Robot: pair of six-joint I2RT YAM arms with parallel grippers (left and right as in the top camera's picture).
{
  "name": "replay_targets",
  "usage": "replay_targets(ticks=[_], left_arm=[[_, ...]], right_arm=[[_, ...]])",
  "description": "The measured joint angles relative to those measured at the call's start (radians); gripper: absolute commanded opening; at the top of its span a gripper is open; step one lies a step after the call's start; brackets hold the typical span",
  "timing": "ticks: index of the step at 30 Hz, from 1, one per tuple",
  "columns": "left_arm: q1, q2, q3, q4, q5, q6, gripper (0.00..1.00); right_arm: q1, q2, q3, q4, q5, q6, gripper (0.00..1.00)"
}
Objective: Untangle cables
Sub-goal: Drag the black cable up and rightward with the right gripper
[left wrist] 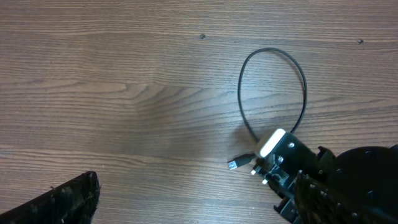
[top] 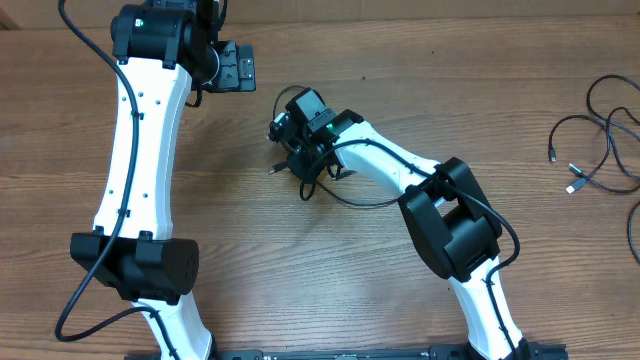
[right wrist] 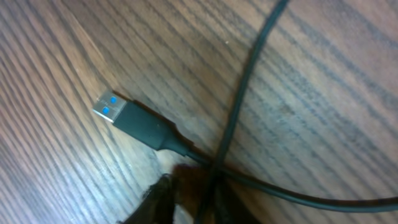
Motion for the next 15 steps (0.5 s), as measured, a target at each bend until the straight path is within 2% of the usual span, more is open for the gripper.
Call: replay_targets(ticks=[6, 15], left_arm=[[0.000, 0.000, 0.000, 0.000, 0.000, 0.000, 1.00], [0.000, 0.000, 0.000, 0.000, 0.000, 0.000, 1.00]], right_arm=[[0.003, 0.002, 0.000, 0.001, 0.002, -0.002, 0.04], [0.004, 0.006, 0.007, 0.007, 0.047, 0.002, 0.04]])
